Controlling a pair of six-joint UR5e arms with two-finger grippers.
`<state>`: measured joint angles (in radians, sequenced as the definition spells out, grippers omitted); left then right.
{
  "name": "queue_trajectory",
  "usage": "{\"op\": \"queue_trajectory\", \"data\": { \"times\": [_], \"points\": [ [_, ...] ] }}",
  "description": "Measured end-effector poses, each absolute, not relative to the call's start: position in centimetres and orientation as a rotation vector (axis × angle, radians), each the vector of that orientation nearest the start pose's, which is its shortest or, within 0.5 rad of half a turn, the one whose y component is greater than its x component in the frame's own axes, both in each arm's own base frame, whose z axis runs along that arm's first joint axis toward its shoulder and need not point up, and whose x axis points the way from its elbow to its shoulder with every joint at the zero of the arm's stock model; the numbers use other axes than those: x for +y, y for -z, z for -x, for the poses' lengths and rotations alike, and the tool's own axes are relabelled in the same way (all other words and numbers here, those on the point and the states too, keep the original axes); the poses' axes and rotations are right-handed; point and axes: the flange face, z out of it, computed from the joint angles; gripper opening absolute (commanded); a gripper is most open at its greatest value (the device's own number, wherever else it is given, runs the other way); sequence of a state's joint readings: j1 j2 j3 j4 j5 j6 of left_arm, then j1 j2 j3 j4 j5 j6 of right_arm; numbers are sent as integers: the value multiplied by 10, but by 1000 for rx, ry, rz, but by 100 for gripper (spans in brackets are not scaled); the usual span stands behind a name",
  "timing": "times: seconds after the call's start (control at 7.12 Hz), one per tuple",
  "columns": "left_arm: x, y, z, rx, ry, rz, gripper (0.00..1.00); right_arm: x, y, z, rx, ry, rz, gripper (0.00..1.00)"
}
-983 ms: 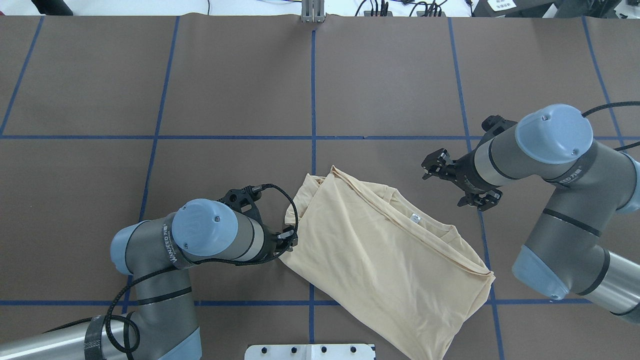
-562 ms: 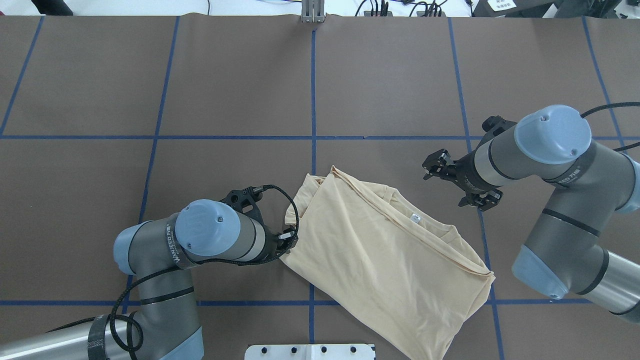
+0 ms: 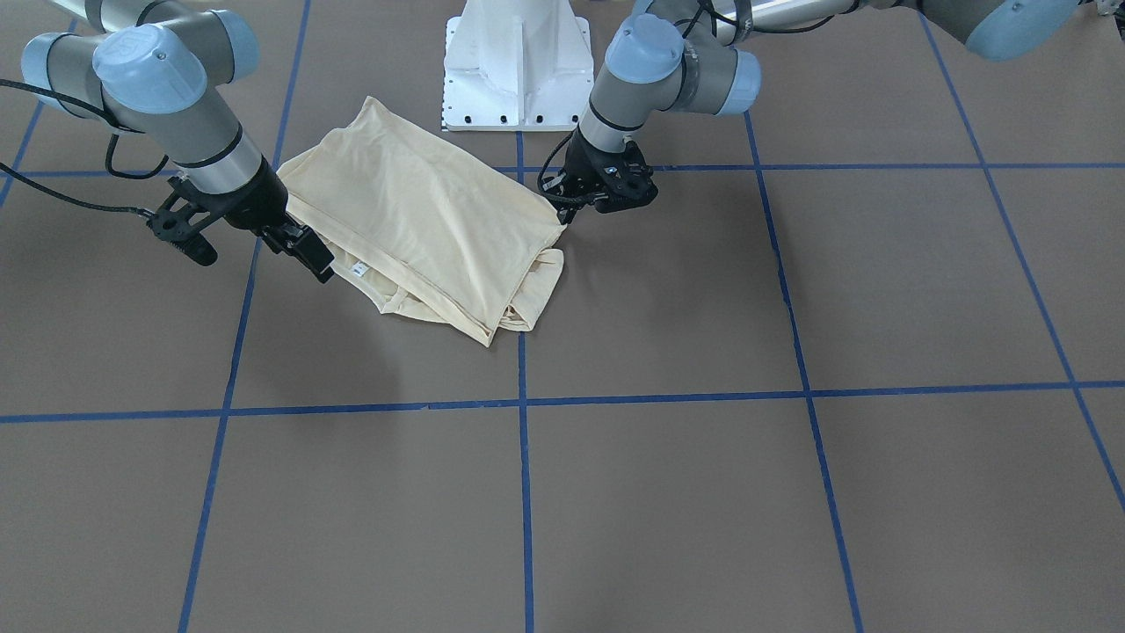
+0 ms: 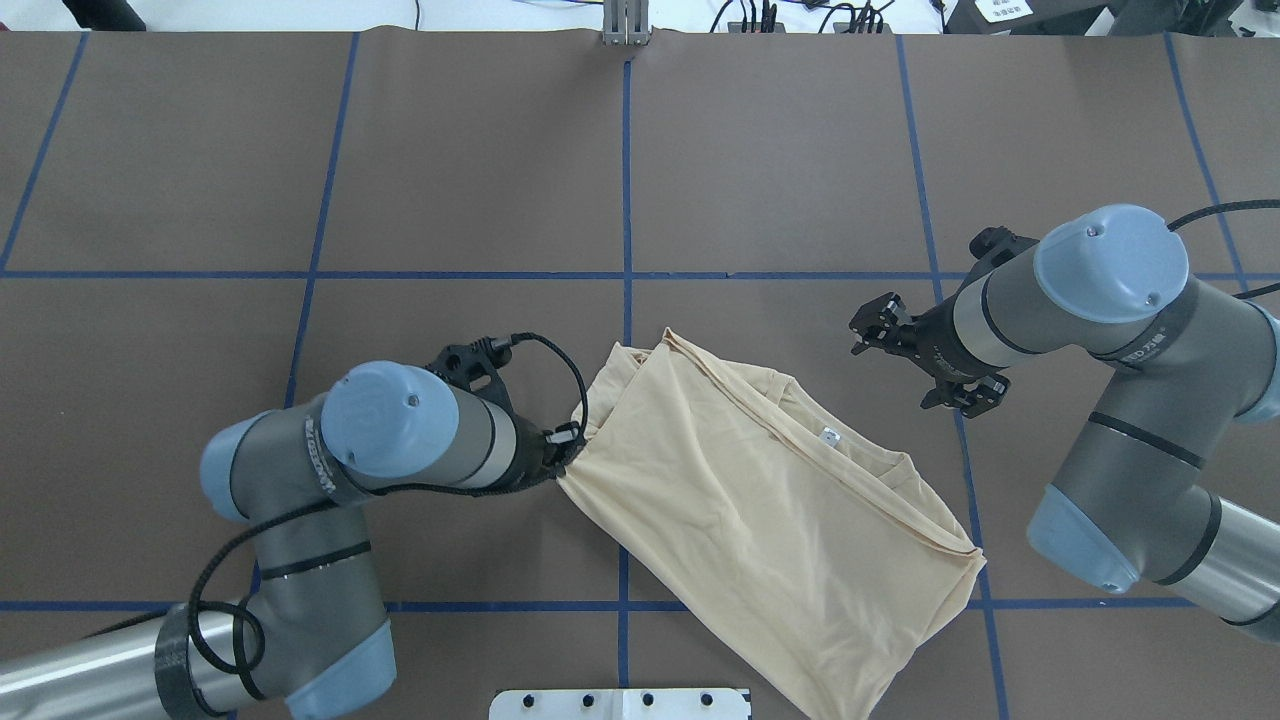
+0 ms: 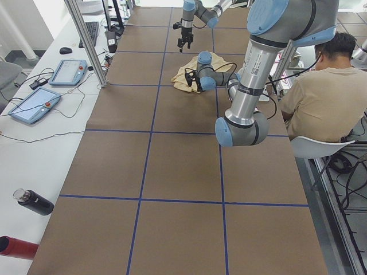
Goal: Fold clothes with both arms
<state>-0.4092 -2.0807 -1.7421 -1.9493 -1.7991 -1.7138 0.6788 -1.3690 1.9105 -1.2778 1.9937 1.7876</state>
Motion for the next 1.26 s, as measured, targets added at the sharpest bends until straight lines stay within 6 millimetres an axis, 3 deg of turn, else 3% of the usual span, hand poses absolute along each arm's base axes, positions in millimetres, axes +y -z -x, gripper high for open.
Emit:
{"op": "queue_trajectory", "data": {
  "times": [0.28,0.42,0.56,0.7,0.98,1.26],
  "points": [
    [-454,-265,-509,1043,372,-98,0,-423,-364,372,-909,-659,203,100],
    [-512,-279,-503,1021,379,-167,0,-424,-363,372,-911,-661,201,100],
    [-562,-296,-499,1017,388,-225,11,-426,-358,374,-918,-663,197,100],
    [-601,-312,-491,1023,390,-278,47,-429,-348,380,-933,-661,195,100],
    [-649,-321,-457,1017,359,-362,47,-425,-318,412,-968,-654,219,100],
    [-664,-322,-397,1063,330,-343,46,-394,-276,468,-1002,-715,284,100]
  ]
}}
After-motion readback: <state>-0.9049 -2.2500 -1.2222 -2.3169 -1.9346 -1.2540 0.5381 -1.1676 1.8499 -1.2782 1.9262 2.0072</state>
